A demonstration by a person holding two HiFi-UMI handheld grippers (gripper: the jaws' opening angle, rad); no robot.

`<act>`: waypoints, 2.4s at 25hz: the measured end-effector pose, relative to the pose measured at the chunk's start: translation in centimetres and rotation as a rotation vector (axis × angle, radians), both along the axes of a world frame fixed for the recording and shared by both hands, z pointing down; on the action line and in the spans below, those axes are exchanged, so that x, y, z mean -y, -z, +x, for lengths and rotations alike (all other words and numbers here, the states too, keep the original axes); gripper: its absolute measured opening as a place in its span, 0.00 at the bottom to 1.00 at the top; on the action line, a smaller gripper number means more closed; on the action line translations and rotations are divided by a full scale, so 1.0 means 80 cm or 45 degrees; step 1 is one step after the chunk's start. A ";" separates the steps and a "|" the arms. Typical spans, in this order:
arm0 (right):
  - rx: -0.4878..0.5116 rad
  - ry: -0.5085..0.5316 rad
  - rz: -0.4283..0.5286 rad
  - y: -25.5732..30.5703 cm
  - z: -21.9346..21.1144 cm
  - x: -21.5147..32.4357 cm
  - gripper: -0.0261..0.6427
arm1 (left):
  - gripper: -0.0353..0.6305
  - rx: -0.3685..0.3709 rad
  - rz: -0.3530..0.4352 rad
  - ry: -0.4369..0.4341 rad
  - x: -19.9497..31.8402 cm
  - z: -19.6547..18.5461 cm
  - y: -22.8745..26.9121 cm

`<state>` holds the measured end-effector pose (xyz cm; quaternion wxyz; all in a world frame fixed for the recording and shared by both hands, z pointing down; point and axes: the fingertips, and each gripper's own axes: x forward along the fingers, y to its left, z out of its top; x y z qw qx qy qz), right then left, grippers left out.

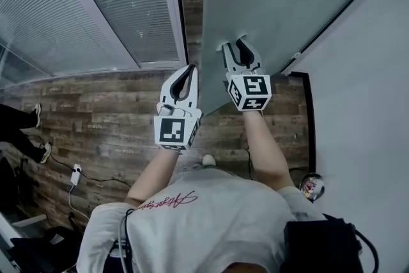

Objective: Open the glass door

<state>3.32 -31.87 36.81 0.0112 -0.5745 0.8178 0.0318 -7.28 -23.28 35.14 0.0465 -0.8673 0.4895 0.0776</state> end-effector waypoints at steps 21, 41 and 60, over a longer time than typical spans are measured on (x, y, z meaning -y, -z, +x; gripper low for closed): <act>-0.015 0.253 0.022 0.002 0.138 -0.213 0.23 | 0.08 0.047 -0.008 -0.141 -0.163 0.161 -0.003; -0.103 0.446 0.071 0.005 0.284 -0.363 0.24 | 0.08 0.032 -0.007 -0.262 -0.270 0.334 -0.002; -0.058 0.375 0.062 -0.009 0.491 -0.487 0.11 | 0.08 0.066 -0.034 -0.585 -0.319 0.520 -0.026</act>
